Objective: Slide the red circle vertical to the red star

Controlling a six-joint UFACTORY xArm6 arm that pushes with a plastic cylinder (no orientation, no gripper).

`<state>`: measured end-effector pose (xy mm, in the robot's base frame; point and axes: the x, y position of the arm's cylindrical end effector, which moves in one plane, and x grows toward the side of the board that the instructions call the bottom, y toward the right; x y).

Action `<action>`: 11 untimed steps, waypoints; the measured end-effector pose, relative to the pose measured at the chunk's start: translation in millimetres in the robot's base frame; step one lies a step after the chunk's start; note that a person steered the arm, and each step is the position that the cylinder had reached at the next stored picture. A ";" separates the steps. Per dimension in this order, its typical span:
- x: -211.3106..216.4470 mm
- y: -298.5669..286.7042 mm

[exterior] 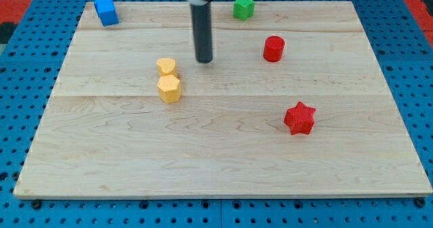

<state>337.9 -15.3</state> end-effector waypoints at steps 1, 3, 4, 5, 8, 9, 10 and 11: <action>-40.4 48.5; 12.8 115.0; 47.3 115.0; 78.2 115.0; 35.0 141.9; 42.4 133.8; 49.2 119.4; 49.2 114.5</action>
